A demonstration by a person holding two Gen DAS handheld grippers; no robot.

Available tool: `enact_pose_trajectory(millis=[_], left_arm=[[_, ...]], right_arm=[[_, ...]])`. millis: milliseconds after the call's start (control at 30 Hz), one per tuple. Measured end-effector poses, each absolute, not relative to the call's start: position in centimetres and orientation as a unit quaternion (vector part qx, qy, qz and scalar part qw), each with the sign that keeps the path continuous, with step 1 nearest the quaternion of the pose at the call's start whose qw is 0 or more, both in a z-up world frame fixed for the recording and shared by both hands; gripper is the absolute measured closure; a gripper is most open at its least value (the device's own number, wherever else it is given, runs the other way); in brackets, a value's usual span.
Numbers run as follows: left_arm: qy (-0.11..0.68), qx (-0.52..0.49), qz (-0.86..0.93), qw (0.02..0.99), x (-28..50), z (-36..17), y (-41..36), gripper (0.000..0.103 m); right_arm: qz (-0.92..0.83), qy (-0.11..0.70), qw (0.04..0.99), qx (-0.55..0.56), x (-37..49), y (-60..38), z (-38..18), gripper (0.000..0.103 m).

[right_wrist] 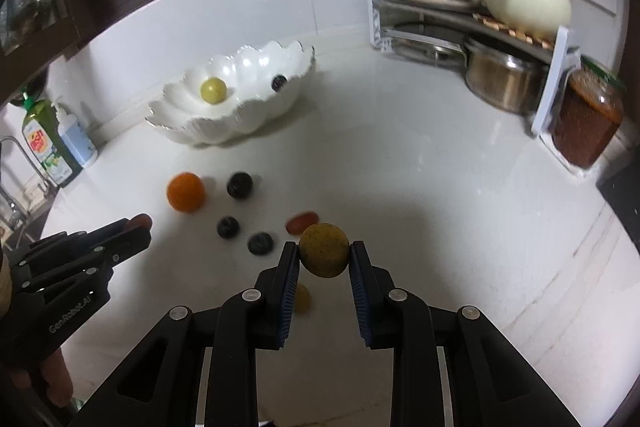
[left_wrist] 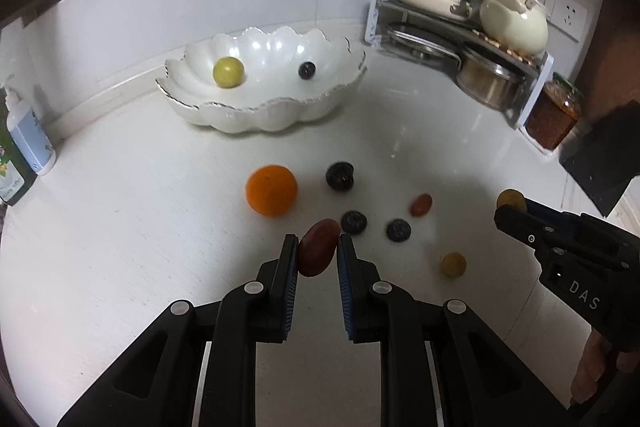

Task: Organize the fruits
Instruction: 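Carry the red date and brown fruit with both tools over the white bowl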

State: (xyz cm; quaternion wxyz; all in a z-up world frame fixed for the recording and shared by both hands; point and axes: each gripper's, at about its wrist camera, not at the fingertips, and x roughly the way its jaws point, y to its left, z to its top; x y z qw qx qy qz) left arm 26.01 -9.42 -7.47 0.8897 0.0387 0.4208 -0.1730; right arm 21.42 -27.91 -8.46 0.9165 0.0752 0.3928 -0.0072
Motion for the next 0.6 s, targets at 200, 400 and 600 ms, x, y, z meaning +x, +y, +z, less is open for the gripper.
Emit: enact_pose_trajectory(millis=[200, 400, 600], left_arm=[[0.398, 0.033, -0.172, 0.900, 26.4, -5.8, -8.5, 0.083], [0.376, 0.029, -0.172, 0.910, 27.4, -4.4, -7.3, 0.083], [0.356, 0.026, -0.173, 0.918, 28.4, -3.1, -6.3, 0.083]], right_arm=[[0.004, 0.371, 0.926, 0.071, 22.2, -26.7, -6.8, 0.076], [0.017, 0.350, 0.934, 0.072, 22.9, -25.6, -5.3, 0.076], [0.026, 0.333, 0.940, 0.073, 24.1, -24.3, -4.2, 0.076]])
